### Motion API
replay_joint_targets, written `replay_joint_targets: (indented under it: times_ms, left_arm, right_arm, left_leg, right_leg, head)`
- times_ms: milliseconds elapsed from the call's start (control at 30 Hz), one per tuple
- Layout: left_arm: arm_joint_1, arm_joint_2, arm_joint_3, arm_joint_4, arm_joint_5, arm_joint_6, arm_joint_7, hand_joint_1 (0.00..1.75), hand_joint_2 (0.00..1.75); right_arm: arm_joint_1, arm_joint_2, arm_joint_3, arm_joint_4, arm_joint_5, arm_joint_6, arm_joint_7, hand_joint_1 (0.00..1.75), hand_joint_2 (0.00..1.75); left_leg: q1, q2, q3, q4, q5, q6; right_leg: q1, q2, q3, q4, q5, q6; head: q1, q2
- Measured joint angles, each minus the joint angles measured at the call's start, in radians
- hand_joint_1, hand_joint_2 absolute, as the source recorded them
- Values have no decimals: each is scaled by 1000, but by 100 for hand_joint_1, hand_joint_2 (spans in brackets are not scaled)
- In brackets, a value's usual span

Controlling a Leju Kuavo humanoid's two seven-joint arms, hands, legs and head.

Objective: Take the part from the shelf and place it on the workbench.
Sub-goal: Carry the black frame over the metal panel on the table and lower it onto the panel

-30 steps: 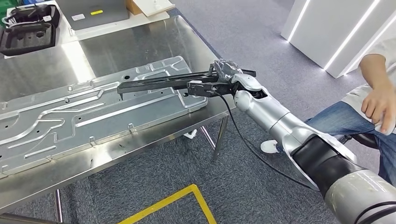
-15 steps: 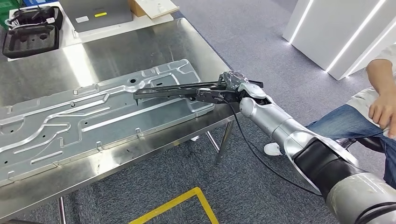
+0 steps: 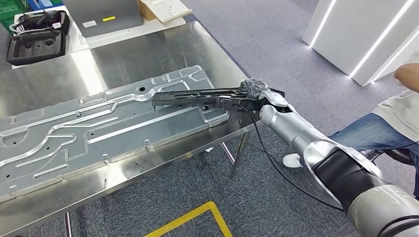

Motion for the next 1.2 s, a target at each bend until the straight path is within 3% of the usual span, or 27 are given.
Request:
replay_joint_targets:
  times_ms: [67,100,167,200,233,267,300,367,400,533,600,667,700,733,767,867,933,1033,1100,1167,1200]
  left_arm:
    - [-1,1,0,0,-2,4,-2,0,44]
    - [-1,2,0,0,-3,8,-2,0,0]
    - [0,2,0,0,-1,20,2,0,0]
    - [1,2,0,0,0,28,7,0,0]
    - [2,1,0,0,1,37,13,0,0]
    - [2,1,0,0,1,46,18,0,0]
    - [2,2,0,0,2,57,22,0,0]
    - [0,2,0,0,3,85,23,0,0]
    - [0,2,0,0,2,101,23,0,0]
    - [0,-1,0,0,-7,146,30,0,0]
    - [0,-4,0,0,-10,158,35,0,0]
    - [0,-6,0,0,-14,166,39,0,0]
    - [1,-8,0,0,-16,169,41,0,0]
    - [1,-9,0,0,-17,172,42,0,0]
    - [2,-10,0,0,-17,175,43,0,44]
    - [2,-13,0,0,-20,188,52,0,175]
    - [2,-14,0,0,-20,197,60,0,175]
    - [7,-15,0,0,-17,206,62,0,175]
    - [8,-16,0,0,-16,213,59,0,175]
    - [9,-17,0,0,-16,219,58,0,175]
    - [10,-17,0,0,-16,221,58,0,131]
  right_arm:
    - [-1,0,-4,5,-8,-1,-3,0,0]
    - [-1,0,-6,8,-11,-2,-5,0,0]
    - [1,1,-10,16,-20,-6,-12,0,0]
    - [2,2,-12,20,-26,-10,-17,0,0]
    - [3,2,-14,23,-33,-15,-22,0,0]
    - [3,4,-17,26,-40,-20,-27,0,0]
    - [3,6,-20,28,-47,-26,-32,0,0]
    - [0,10,-25,25,-68,-38,-43,0,0]
    - [-2,13,-27,17,-82,-42,-48,0,0]
    - [-9,30,-33,-46,-132,-45,-50,0,0]
    - [-18,37,-34,-82,-148,-44,-44,0,0]
    - [-25,44,-34,-113,-156,-43,-39,0,0]
    - [-25,48,-34,-127,-159,-43,-37,0,0]
    - [-25,51,-34,-139,-162,-42,-34,0,0]
    - [-26,55,-34,-152,-166,-43,-31,0,0]
    - [-32,62,-34,-188,-186,-44,-30,0,0]
    - [-34,67,-34,-208,-218,-45,-35,0,0]
    - [-33,77,-34,-238,-305,-45,-48,0,0]
    - [-37,82,-34,-260,-364,-45,-51,0,0]
    - [-41,84,-34,-281,-399,-51,-50,0,0]
    - [-41,84,-34,-291,-407,-56,-48,0,0]
  left_leg:
    - [2,2,-17,41,-29,-13]
    - [5,3,-39,90,-56,-20]
    - [9,4,-99,213,-107,-28]
    - [11,4,-119,252,-114,-30]
    - [12,4,-124,256,-103,-31]
    - [13,4,-110,222,-75,-30]
    - [13,5,-81,158,-38,-28]
    - [11,4,-22,36,5,-20]
    - [9,4,-6,3,11,-16]
    - [7,4,7,-25,18,7]
    - [11,4,15,-37,25,20]
    - [10,4,16,-38,26,26]
    - [9,3,16,-37,26,27]
    - [9,3,15,-36,25,27]
    - [9,2,15,-33,24,26]
    - [7,-1,9,-14,17,18]
    - [4,-2,-1,-4,16,7]
    - [4,-2,-10,3,11,-9]
    - [8,1,-33,59,-38,-21]
    - [12,3,-76,179,-113,-32]
    - [14,3,-92,233,-138,-35]
  right_leg:
    - [-5,-1,5,-6,2,-10]
    - [-6,-1,7,-8,3,-13]
    - [-6,-2,8,-8,2,-16]
    - [-6,-2,8,-8,2,-16]
    - [-6,-2,8,-7,2,-16]
    - [-6,-1,9,-7,1,-16]
    - [-6,-1,11,-7,0,-15]
    - [-4,0,11,-7,-1,-10]
    - [-3,1,11,-8,0,-5]
    - [-3,1,9,-10,-3,16]
    - [-2,-1,-19,59,-47,20]
    - [0,-2,-78,192,-109,23]
    - [0,-2,-101,245,-125,24]
    - [0,-2,-110,264,-123,25]
    - [-1,-2,-100,242,-102,25]
    - [-1,-2,-8,57,-21,20]
    - [1,0,16,4,-11,13]
    - [1,0,11,0,0,-4]
    - [-4,-3,7,-6,9,-18]
    - [-3,-6,-3,-6,16,-23]
    - [-3,-7,-8,-6,21,-24]
  head:
    - [-1,0]
    - [-1,0]
    - [-1,0]
    - [-1,0]
    - [-1,0]
    - [-1,0]
    - [-1,0]
    - [-1,0]
    - [0,0]
    - [0,0]
    - [1,0]
    - [1,0]
    - [1,0]
    - [1,0]
    - [1,0]
    - [1,0]
    - [0,0]
    - [0,0]
    - [-1,0]
    - [-1,0]
    - [-1,0]
